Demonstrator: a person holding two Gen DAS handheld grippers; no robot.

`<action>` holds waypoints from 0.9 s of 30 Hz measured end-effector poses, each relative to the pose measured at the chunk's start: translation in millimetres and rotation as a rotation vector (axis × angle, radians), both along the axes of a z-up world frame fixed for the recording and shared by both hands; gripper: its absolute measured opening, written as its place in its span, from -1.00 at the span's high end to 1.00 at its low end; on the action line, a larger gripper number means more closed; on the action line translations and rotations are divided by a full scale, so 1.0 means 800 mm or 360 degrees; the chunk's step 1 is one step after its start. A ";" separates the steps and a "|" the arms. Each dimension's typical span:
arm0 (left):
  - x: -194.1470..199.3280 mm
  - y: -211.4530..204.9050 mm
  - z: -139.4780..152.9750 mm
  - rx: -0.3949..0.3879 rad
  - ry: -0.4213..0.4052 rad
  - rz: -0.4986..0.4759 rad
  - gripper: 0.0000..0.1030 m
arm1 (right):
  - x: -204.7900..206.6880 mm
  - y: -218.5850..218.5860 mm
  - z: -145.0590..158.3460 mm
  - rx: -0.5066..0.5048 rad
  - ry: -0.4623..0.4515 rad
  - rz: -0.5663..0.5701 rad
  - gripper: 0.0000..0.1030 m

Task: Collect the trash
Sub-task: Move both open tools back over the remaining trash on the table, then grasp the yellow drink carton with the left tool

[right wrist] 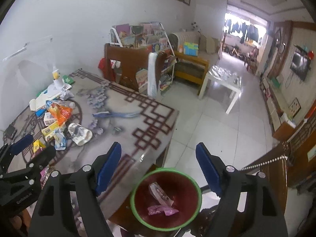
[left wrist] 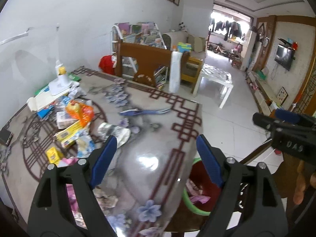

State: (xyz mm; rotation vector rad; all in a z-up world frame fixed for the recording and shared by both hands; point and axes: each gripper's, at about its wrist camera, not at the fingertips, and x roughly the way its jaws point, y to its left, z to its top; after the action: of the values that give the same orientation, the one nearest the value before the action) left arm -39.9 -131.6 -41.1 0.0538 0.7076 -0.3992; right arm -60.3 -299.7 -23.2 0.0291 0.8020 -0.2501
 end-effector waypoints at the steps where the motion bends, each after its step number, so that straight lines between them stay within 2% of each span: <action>1: 0.001 0.006 -0.001 0.0003 0.0001 0.0007 -0.55 | 0.004 0.011 0.001 -0.0006 -0.0007 0.0011 -0.47; 12: 0.018 0.092 -0.008 0.0009 0.0009 0.0112 -0.55 | 0.038 0.093 0.001 -0.0029 -0.0031 0.0120 -0.49; 15: 0.024 0.119 -0.013 0.0007 0.0020 0.0179 -0.55 | 0.045 0.109 -0.003 -0.0021 -0.0026 0.0158 -0.53; 16: 0.027 0.126 -0.014 0.0009 0.0023 0.0200 -0.55 | 0.047 0.114 -0.005 0.0000 -0.0025 0.0180 -0.59; 19: 0.038 0.162 -0.023 0.0020 0.0043 0.0309 -0.55 | 0.054 0.126 -0.015 0.0068 -0.0016 0.0242 -0.60; 24: 0.065 0.226 -0.050 0.0041 0.0136 0.0495 -0.55 | 0.071 0.143 -0.042 0.0118 0.0069 0.0288 -0.60; 27: 0.078 0.249 -0.072 0.0019 0.0225 0.0543 -0.55 | 0.087 0.154 -0.064 0.0157 0.0147 0.0314 -0.60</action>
State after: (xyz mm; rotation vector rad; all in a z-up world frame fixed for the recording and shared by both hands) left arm 22.1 67.5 -98.5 -0.0841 0.8417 -0.0719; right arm 9.2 -176.1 -74.1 0.0307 0.9023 -0.0251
